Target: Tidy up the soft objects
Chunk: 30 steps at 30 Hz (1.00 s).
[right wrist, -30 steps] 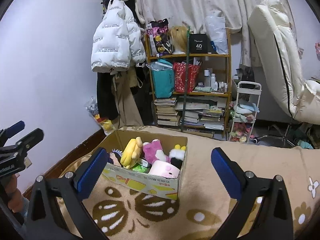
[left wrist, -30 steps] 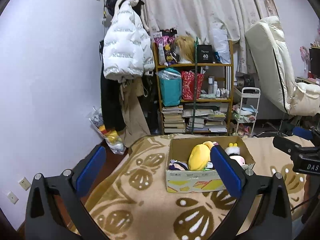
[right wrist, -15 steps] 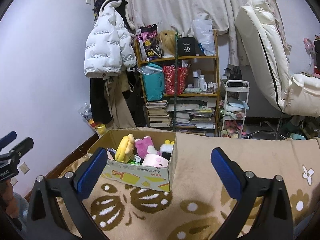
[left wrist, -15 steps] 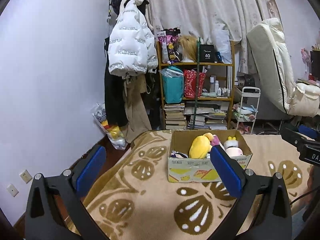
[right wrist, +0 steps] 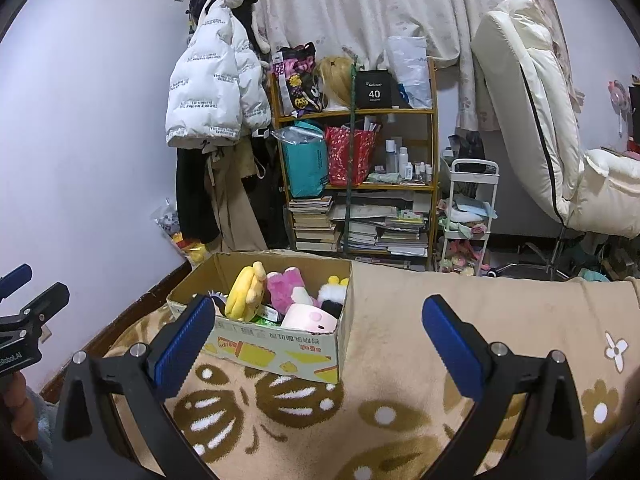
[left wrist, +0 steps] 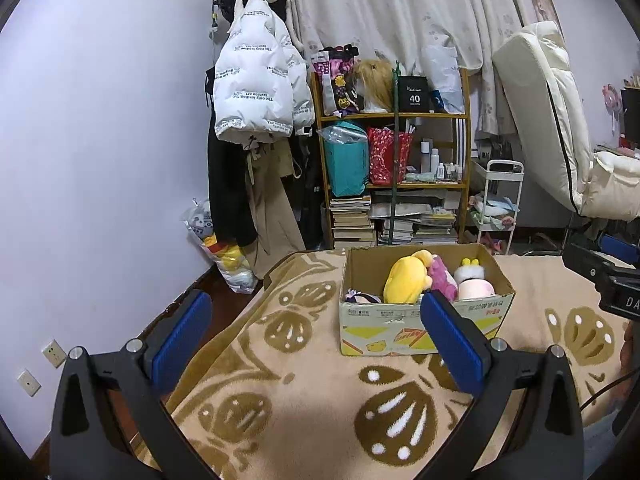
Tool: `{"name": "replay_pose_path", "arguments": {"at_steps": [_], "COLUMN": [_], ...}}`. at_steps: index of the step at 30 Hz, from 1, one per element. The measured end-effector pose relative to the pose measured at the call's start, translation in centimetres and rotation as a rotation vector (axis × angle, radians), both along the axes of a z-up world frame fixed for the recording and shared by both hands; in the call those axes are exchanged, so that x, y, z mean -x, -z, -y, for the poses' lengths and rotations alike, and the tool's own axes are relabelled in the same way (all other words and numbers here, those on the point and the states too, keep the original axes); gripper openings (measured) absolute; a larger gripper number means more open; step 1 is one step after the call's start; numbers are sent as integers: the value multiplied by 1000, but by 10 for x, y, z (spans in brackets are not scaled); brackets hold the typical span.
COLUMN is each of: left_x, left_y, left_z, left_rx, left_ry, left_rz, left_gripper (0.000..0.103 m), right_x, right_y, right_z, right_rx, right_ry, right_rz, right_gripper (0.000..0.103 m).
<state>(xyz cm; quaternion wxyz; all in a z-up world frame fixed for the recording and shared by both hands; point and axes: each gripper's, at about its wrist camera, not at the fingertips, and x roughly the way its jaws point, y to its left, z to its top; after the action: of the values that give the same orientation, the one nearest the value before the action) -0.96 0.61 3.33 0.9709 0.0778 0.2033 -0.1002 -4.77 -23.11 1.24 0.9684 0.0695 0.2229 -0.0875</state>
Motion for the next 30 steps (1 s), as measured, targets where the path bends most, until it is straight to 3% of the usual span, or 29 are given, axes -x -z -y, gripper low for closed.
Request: {"name": "replay_pose_path", "arguments": {"at_steps": [19,30], "left_x": [-9,-11], "left_y": [5,9], "left_z": [-7,-4], "left_rx": [32,13], "left_ry": [-21,-20], "left_rz": [-56,-63], "left_gripper": [102,102], "right_x": [-7,-9], "right_y": [7,8], "right_z": [-9,-7], "right_rx": [31,14], "right_ry": [-12,-6], "right_rz": [-17,-21], "right_gripper": [103,103]}}
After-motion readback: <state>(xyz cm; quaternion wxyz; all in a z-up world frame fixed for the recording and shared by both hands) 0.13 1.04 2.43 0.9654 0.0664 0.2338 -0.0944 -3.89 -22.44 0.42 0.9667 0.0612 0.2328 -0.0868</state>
